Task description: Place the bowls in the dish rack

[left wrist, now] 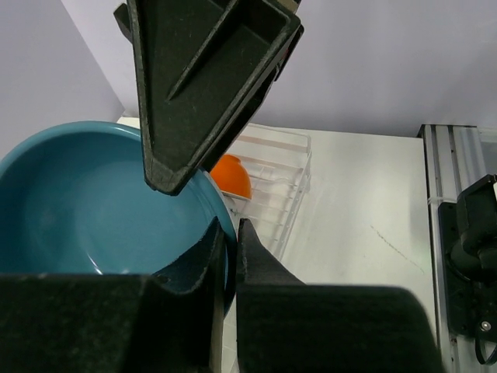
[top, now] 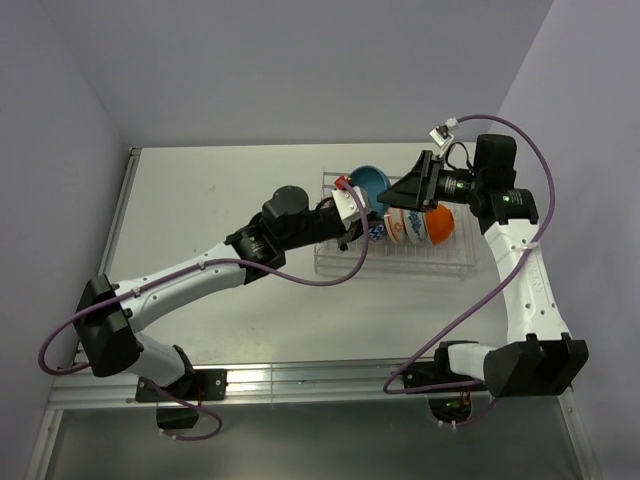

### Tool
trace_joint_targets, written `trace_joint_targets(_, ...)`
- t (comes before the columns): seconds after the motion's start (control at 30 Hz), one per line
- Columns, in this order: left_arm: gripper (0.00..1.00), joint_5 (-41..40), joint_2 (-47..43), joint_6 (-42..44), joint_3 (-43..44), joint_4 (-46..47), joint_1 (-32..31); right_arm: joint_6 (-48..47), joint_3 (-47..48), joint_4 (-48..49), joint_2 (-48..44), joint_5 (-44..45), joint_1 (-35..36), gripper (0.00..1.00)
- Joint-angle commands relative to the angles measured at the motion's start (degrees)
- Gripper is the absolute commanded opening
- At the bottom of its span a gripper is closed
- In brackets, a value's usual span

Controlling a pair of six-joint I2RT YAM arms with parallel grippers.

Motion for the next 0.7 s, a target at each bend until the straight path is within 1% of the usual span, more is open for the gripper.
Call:
trace_joint_targets(0.0,0.1,1.86,-0.47,-1.16,2.63,1.73,-0.18,0.19,1.14,2.45,0.14,-1.81,0.49,0.1)
trace_joint_targets(0.07,0.15,1.86,-0.47,-1.25,2.8,1.12,-0.18,0.1,1.32,2.63,0.49,-1.81,0.49,0.0)
trace_joint_targets(0.1,0.2,1.95,-0.55,-1.07,2.89,0.33,-0.18,0.1,1.75,2.28,0.58,-1.55,0.49,0.0)
trace_joint_targets(0.13,0.21,2.04,-0.64,-1.16,2.98,-0.02,-0.18,0.1,1.84,2.37,0.66,-1.46,0.49,0.0)
trace_joint_targets(0.17,0.27,2.12,-0.73,-1.16,2.98,-0.38,-0.18,0.02,1.93,2.37,0.75,-1.46,0.49,0.0)
trace_joint_targets(0.23,0.3,2.3,-0.91,-1.25,2.81,-1.34,-0.18,0.19,2.2,2.37,1.1,-1.63,0.49,0.0)
trace_joint_targets(0.27,0.34,2.3,-1.08,-1.16,2.72,-1.61,-0.18,0.37,2.37,2.37,1.19,-1.72,0.32,0.0)
trace_joint_targets(0.4,0.42,1.86,-1.87,-1.33,1.58,-1.87,-0.18,0.63,2.72,2.46,1.37,-2.07,-0.74,0.0)
trace_joint_targets(0.5,0.5,1.34,-2.22,-1.51,1.05,-1.96,-0.18,0.11,3.07,1.76,1.37,-1.63,-1.18,0.0)
trace_joint_targets(0.53,0.52,1.16,-2.4,-1.6,0.87,-2.05,-0.18,-0.59,3.25,1.4,1.63,-1.02,-1.44,0.0)
trace_joint_targets(0.57,0.56,0.64,-2.49,-1.42,0.87,-2.05,-0.18,-0.95,3.69,0.96,1.72,-0.84,-1.53,0.0)
trace_joint_targets(0.63,0.6,0.11,-2.93,-1.42,0.87,-2.31,-0.09,-3.05,4.21,-1.05,1.98,0.82,-1.88,0.0)
trace_joint_targets(0.67,0.64,-0.59,-3.1,-1.94,0.96,-2.66,0.08,-3.84,4.74,-1.84,1.9,1.61,-2.32,0.0)
